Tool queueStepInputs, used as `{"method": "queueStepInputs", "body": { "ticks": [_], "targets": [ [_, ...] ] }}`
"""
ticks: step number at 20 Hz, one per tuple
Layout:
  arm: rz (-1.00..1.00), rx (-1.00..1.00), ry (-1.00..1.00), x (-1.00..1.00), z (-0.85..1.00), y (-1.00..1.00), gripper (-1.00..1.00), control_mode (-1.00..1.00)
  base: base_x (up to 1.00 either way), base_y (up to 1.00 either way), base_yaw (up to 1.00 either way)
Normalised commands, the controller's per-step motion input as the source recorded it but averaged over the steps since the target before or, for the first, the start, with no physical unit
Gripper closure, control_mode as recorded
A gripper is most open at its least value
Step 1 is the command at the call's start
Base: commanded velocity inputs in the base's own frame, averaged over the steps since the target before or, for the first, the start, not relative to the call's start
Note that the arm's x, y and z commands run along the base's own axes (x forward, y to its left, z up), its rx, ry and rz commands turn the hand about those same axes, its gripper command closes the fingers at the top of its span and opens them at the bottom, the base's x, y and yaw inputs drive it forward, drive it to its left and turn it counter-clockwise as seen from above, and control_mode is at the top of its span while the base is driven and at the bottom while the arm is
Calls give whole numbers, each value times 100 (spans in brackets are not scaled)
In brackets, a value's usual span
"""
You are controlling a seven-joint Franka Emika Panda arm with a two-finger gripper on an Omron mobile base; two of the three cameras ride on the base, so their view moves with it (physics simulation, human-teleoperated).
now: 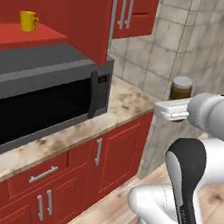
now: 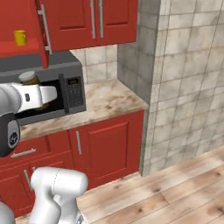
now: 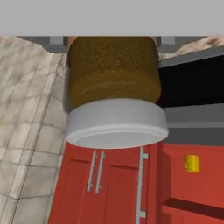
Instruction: Take the cinnamon bottle from the cabinet and place it on the dining table, next to the plate with the cupcake. Then take the chocolate from the dining counter and place it on the cupcake plate.
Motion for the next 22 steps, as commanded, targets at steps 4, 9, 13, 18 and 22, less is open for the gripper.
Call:
{"method": "queueStepInputs", "body": {
  "ticks": [4,9,13,18,22],
  "targets": [
    [0,0,0,0,0,0,100,100,-3,-44,-77],
    [0,0,0,0,0,0,100,100,0,-45,-78],
    [0,0,0,0,0,0,100,100,0,-45,-78],
    [0,0,0,0,0,0,100,100,2,-45,-76],
    [0,0,0,0,0,0,100,100,57,-36,-58]
  ]
}}
